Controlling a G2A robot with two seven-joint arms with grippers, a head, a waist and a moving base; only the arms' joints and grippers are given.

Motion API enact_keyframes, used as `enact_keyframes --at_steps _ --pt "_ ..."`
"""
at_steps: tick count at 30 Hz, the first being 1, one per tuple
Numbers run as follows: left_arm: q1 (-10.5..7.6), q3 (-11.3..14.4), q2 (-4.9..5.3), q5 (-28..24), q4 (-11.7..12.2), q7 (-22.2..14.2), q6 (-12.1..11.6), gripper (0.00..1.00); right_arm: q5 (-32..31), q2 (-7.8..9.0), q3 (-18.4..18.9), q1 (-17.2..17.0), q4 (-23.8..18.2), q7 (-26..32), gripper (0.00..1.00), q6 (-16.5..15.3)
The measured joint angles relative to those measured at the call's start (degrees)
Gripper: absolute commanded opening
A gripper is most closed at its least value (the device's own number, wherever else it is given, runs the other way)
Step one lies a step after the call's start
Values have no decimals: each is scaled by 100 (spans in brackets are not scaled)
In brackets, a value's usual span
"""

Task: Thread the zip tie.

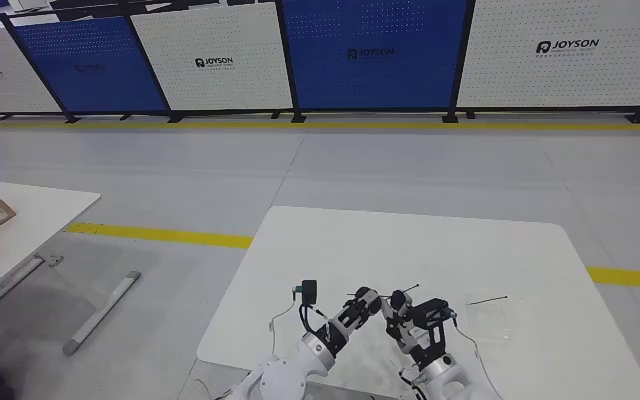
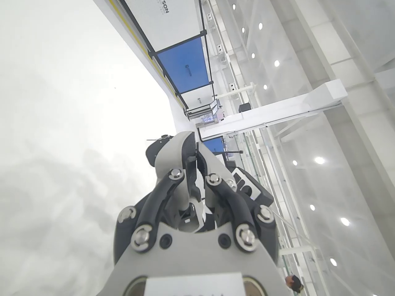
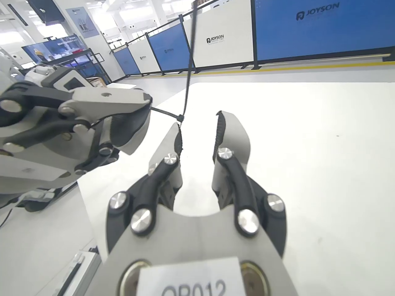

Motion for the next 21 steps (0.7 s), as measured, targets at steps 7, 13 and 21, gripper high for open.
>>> enact_keyframes --at_steps 7,13,21 --pt "2 18 -1 62 23 50 -35 0 32 4 -17 17 5 -10 31 -31" --pt "-2 20 -5 38 50 89 -58 0 -28 3 -68 48 28 76 34 17" --pt "12 35 -4 85 66 97 -75 0 41 13 -24 -16 -16 -136 29 18"
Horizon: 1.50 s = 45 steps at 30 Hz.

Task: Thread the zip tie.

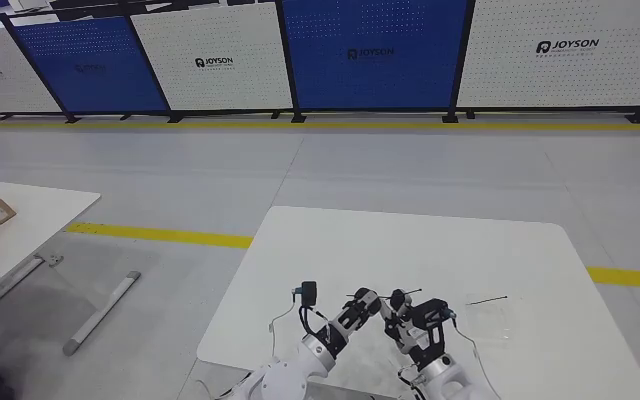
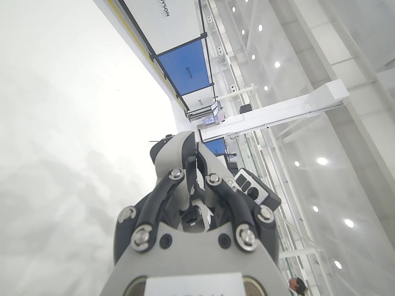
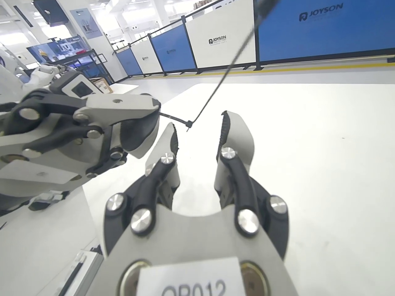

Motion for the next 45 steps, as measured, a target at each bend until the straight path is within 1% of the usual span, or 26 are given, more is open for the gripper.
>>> enact_keyframes --at_steps 2,4,5,18,25,26,28,29,30,32,36,45 --pt "0 2 0 7 0 0 1 0 11 1 7 -13 -5 -27 22 17" --pt "-2 5 0 14 0 2 4 0 25 3 14 -20 -2 -47 4 29" --pt "-2 6 0 16 1 2 5 0 30 3 16 -21 2 -54 0 31" --pt "-47 30 -14 3 45 97 33 0 80 7 1 1 42 1 0 47" --pt "1 3 -6 -22 -23 61 -81 0 54 1 -56 60 81 144 0 92" --pt "5 -2 -5 -22 -28 61 -82 0 63 1 -61 69 88 158 22 78" --pt "2 -7 -5 -19 -29 64 -67 0 77 3 -64 79 98 164 38 34" --pt "-2 -5 -5 -15 -27 66 -56 0 74 5 -63 78 98 149 42 14" --pt "-9 0 -6 -10 -21 68 -42 0 59 9 -56 69 93 116 41 -1" --pt "-18 7 -9 -8 -14 71 -27 0 53 14 -36 44 77 64 34 3" --pt "-32 16 -11 -8 -6 71 -2 0 71 25 11 -3 32 1 23 17" --pt "-73 44 -19 10 2 72 71 0 87 35 32 -23 -19 0 22 20"
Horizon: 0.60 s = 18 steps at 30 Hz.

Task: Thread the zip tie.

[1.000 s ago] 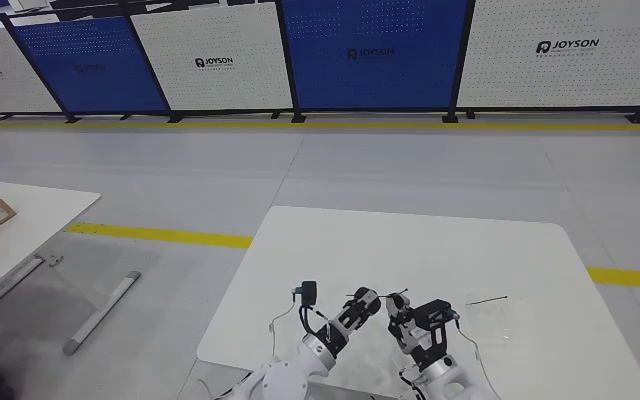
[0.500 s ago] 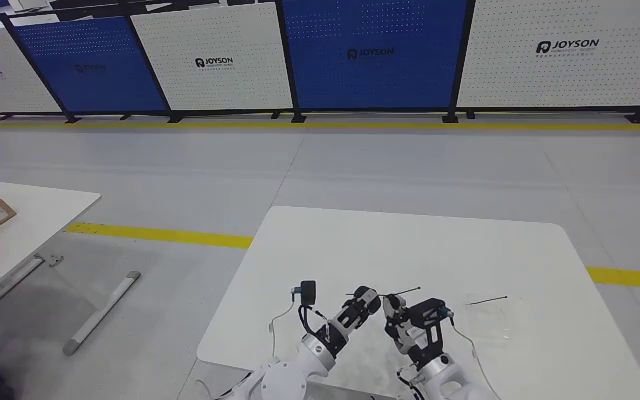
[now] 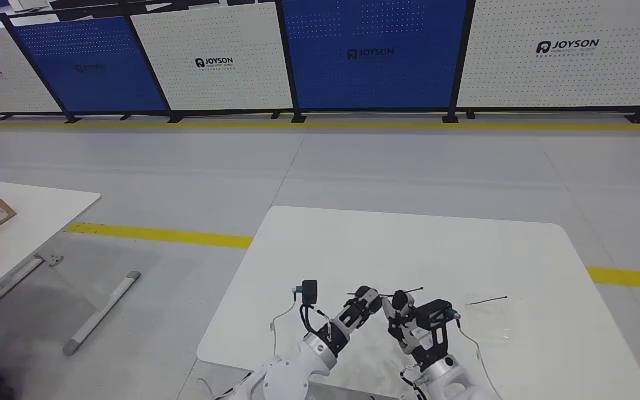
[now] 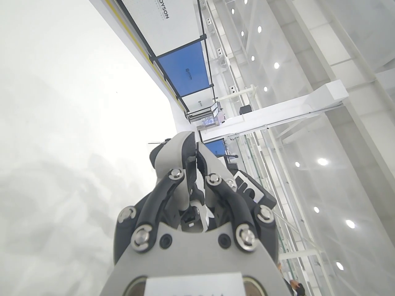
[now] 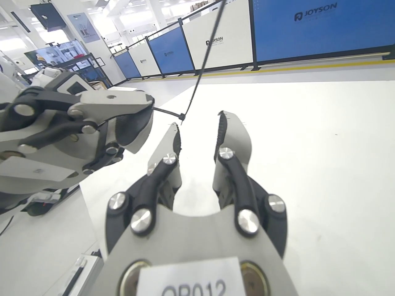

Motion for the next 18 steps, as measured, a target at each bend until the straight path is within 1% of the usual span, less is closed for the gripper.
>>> enact_keyframes --at_steps 2,4,12,16,18 --pt "-5 4 -1 8 1 2 11 0 5 1 3 -6 -17 -24 18 0" --pt "-6 7 -1 17 1 2 14 0 17 4 13 -18 -35 -52 18 2" --pt "-6 11 -3 22 32 8 -2 0 -5 13 17 -28 -59 -37 25 -16" --pt "-6 9 -4 13 42 11 -13 0 -29 14 -3 -19 -64 -9 30 -3" --pt "-1 6 -4 15 44 11 -21 0 -23 14 -9 -17 -65 -21 29 -1"
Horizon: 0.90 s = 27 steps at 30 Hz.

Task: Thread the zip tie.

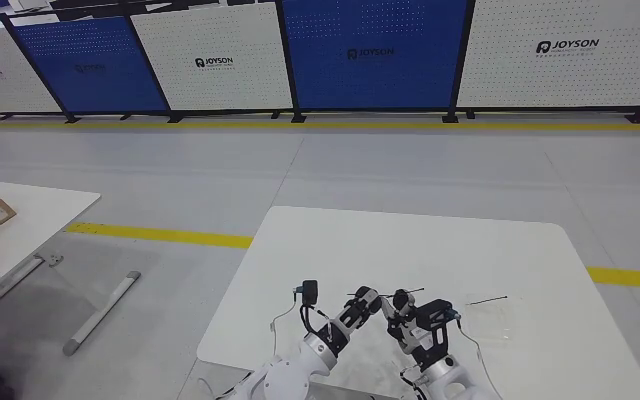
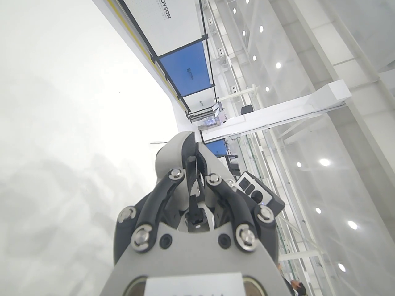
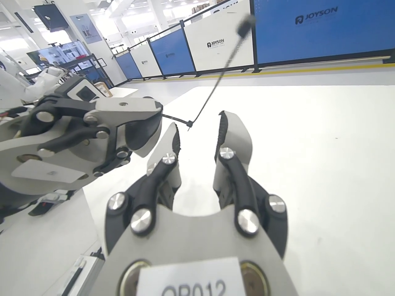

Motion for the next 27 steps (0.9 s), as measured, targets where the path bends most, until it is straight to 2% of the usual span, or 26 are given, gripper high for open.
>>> enact_keyframes --at_steps 3,6,7,19,27 --pt "8 -4 1 4 1 0 -8 0 10 0 -2 -1 3 -46 22 -7" --pt "14 -8 2 0 4 -4 -17 0 18 0 -3 -5 6 -64 2 5" --pt "15 -9 2 -1 5 -5 -19 0 22 0 -3 -6 6 -65 0 10" --pt "31 -21 3 -31 11 -21 -78 0 40 3 -15 1 38 -60 0 28" --pt "90 -44 17 -30 -9 -102 -331 0 -53 -3 -82 65 86 70 0 87"
